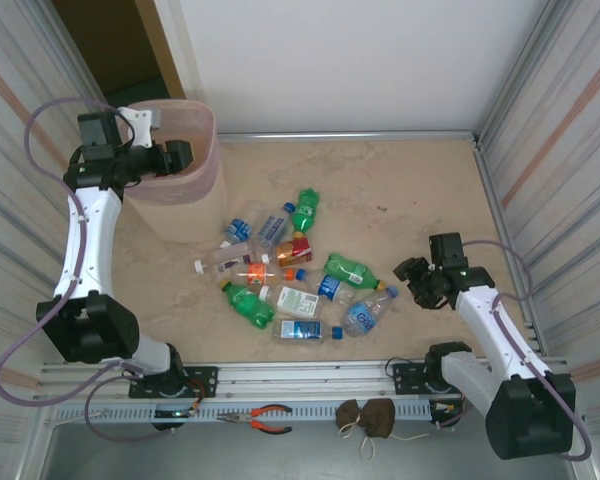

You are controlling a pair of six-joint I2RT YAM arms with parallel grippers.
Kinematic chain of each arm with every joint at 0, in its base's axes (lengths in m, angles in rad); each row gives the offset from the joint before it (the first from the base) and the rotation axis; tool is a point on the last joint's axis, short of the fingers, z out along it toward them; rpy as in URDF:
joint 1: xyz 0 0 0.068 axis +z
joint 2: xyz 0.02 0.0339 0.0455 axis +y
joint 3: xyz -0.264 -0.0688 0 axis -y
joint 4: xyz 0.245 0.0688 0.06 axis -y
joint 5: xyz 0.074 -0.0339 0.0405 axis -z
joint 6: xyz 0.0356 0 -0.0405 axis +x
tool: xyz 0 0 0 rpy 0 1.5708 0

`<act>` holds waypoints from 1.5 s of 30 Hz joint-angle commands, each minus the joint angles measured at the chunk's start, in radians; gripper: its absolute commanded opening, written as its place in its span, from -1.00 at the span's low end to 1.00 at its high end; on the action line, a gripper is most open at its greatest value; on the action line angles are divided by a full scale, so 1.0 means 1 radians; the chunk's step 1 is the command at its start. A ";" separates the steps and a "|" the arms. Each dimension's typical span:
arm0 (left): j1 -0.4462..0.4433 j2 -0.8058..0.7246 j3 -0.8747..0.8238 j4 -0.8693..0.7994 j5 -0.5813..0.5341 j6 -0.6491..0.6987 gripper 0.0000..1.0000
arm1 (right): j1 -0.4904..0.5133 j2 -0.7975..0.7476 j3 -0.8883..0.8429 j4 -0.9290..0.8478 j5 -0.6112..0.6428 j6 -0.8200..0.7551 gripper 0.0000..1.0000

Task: Put the plastic bottles in the bin

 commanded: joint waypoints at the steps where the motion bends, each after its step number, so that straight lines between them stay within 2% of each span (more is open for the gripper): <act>1: -0.008 -0.047 -0.018 0.029 0.025 -0.011 0.45 | -0.011 0.011 -0.040 0.104 -0.106 0.059 0.19; 9: -0.014 -0.052 -0.017 0.026 0.025 -0.008 0.46 | -0.019 0.118 -0.070 0.184 -0.131 0.064 0.15; 22: -0.014 -0.057 -0.012 0.016 0.011 -0.003 0.46 | -0.053 0.240 -0.115 0.291 -0.194 0.082 -0.15; 38: -0.012 -0.067 -0.013 0.011 -0.005 0.011 0.46 | -0.073 0.178 -0.134 0.271 -0.190 0.122 -0.37; 45: -0.011 -0.073 -0.017 0.017 0.009 0.015 0.47 | -0.077 0.110 -0.082 0.168 -0.152 0.098 -0.44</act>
